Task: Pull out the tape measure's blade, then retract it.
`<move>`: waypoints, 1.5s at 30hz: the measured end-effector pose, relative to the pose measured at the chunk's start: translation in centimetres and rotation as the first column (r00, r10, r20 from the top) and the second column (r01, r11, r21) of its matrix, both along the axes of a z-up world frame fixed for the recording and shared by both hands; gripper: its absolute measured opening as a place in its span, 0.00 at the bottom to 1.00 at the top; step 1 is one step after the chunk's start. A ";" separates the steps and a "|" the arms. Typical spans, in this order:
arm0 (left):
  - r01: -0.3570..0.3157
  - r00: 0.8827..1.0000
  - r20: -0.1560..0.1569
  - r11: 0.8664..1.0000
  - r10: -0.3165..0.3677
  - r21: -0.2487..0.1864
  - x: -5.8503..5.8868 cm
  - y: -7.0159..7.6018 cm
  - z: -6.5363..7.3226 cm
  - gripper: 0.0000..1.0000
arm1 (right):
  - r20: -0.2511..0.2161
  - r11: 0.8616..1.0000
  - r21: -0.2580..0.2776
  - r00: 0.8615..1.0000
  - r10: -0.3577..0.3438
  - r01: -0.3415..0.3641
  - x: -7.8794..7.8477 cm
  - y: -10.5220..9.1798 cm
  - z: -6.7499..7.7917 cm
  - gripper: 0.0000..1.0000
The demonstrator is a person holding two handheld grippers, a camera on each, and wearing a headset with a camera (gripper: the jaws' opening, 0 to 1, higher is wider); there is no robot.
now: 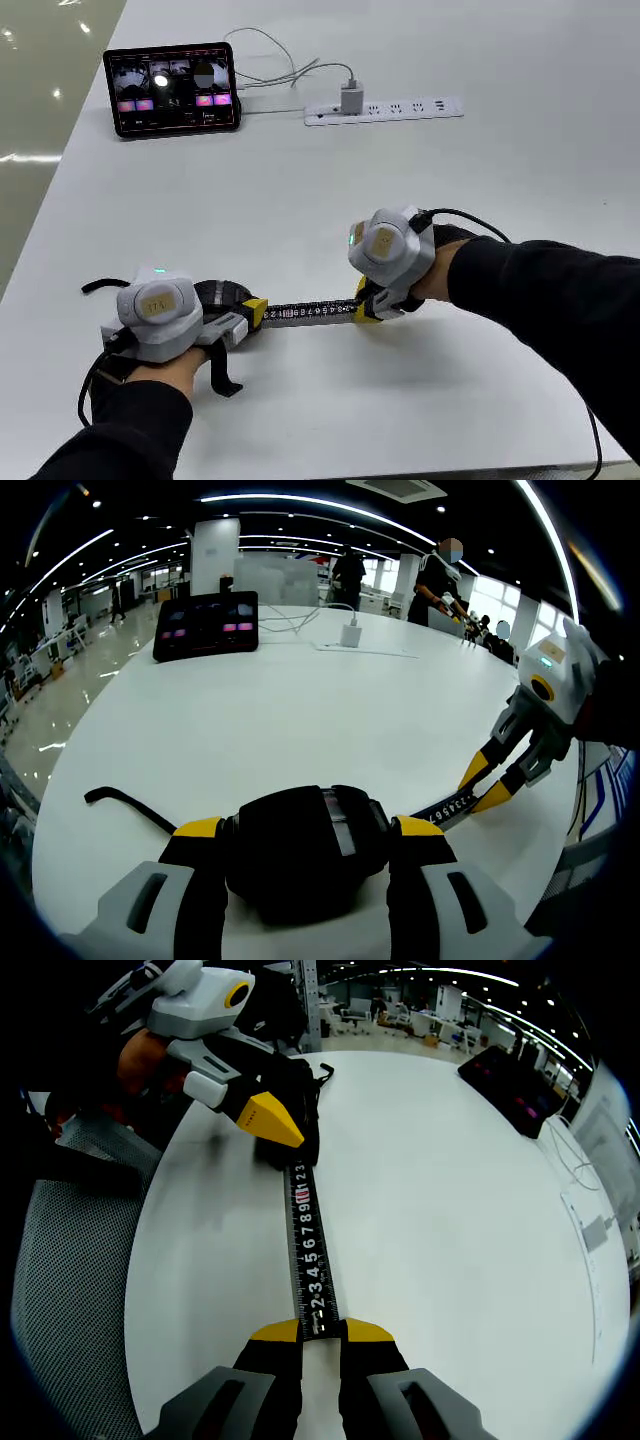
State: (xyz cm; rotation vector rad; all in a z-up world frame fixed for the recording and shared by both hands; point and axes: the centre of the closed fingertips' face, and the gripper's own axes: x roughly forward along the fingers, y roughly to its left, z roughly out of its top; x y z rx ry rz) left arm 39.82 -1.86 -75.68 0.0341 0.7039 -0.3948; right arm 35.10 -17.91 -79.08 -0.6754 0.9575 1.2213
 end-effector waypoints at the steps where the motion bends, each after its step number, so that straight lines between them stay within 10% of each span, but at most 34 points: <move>1: 0.000 1.000 0.000 1.000 0.000 0.000 0.0 0.0 0.0 0.60 | 0.000 1.000 0.000 1.000 0.002 -0.002 0.0 0.0 0.0 0.09; 45: 0.012 1.000 0.001 1.000 -0.012 -0.012 0.0 0.0 0.0 0.59 | -0.008 1.000 0.023 1.000 0.011 -0.011 0.2 1.6 0.0 0.09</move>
